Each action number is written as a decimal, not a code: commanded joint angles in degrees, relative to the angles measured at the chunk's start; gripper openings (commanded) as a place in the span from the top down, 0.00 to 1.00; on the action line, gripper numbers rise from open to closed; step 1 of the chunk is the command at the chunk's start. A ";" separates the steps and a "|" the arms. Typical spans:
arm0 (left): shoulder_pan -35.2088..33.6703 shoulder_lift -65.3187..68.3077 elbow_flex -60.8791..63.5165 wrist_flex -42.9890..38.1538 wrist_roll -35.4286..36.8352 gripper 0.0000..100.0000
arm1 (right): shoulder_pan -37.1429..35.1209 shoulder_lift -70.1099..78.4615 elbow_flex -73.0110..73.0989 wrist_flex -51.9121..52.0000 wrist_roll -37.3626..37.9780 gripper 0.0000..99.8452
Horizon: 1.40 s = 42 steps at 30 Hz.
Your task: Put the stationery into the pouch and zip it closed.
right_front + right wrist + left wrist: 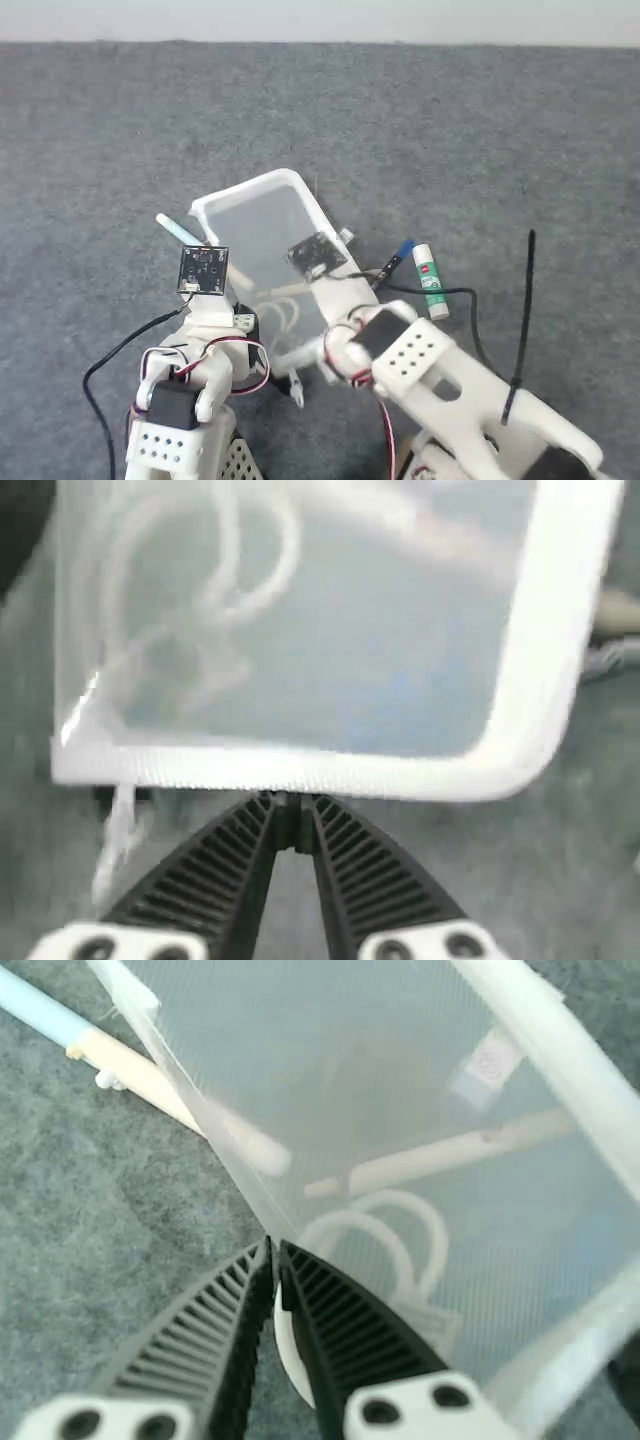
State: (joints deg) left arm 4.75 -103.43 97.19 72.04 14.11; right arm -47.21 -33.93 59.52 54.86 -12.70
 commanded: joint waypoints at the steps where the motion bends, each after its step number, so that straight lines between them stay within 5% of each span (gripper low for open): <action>1: 0.00 -1.41 -0.66 0.53 0.18 0.99 | 7.96 -2.51 -0.26 -9.54 -0.35 0.99; 16: 0.00 -1.41 -0.66 0.53 0.18 0.99 | 21.05 -2.42 -0.35 -33.45 -0.35 0.99; 27: 0.00 -1.41 -0.66 0.53 0.18 0.99 | 28.79 -2.42 -3.52 -35.03 -0.26 0.99; 34: 0.00 -1.41 -0.66 0.53 0.18 0.99 | 19.82 -3.21 -8.44 -11.91 -1.32 0.99; 37: 0.00 -1.41 -0.66 0.53 0.18 0.99 | 16.13 -2.51 -11.87 -3.56 -7.47 0.99; 42: 0.00 -1.41 -0.66 0.53 0.18 0.99 | 12.09 -1.27 -14.07 4.88 -13.10 0.82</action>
State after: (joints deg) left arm 4.75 -103.43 97.19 72.04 14.11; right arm -32.44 -33.93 49.76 55.38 -22.99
